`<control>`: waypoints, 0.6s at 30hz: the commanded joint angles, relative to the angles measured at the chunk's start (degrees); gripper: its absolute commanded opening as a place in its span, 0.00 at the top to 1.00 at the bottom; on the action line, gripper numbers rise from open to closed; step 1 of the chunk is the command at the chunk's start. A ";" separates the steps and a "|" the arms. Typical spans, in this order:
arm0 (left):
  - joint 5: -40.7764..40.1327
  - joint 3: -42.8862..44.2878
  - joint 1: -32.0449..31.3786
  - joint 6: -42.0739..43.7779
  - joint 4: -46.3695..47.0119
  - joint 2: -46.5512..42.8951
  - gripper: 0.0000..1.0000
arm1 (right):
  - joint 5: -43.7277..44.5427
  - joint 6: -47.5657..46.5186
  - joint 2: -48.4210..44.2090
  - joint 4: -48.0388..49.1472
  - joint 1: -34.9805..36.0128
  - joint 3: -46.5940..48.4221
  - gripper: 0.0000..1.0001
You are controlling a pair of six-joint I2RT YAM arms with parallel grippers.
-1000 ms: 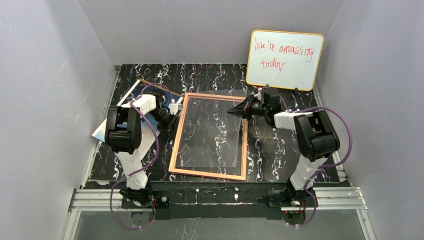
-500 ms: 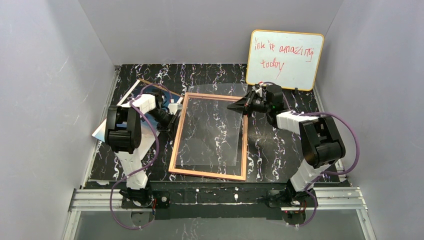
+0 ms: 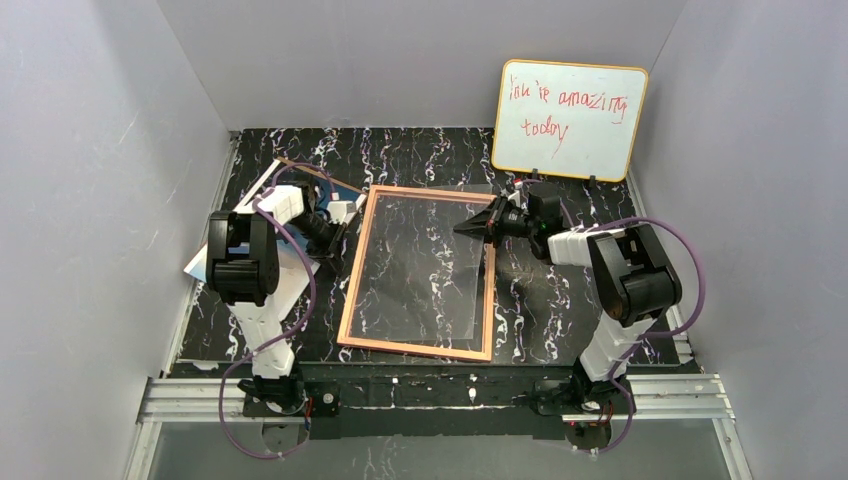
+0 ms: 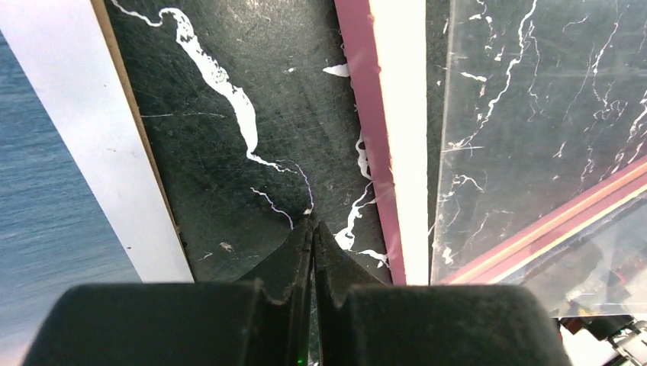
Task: Put the photo into the frame
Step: Place the photo frame item in the photo frame.
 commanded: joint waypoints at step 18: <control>0.69 -2.27 -1.33 1.30 -0.09 0.36 1.00 | -0.35 -6.53 4.56 -2.19 -0.84 5.00 0.99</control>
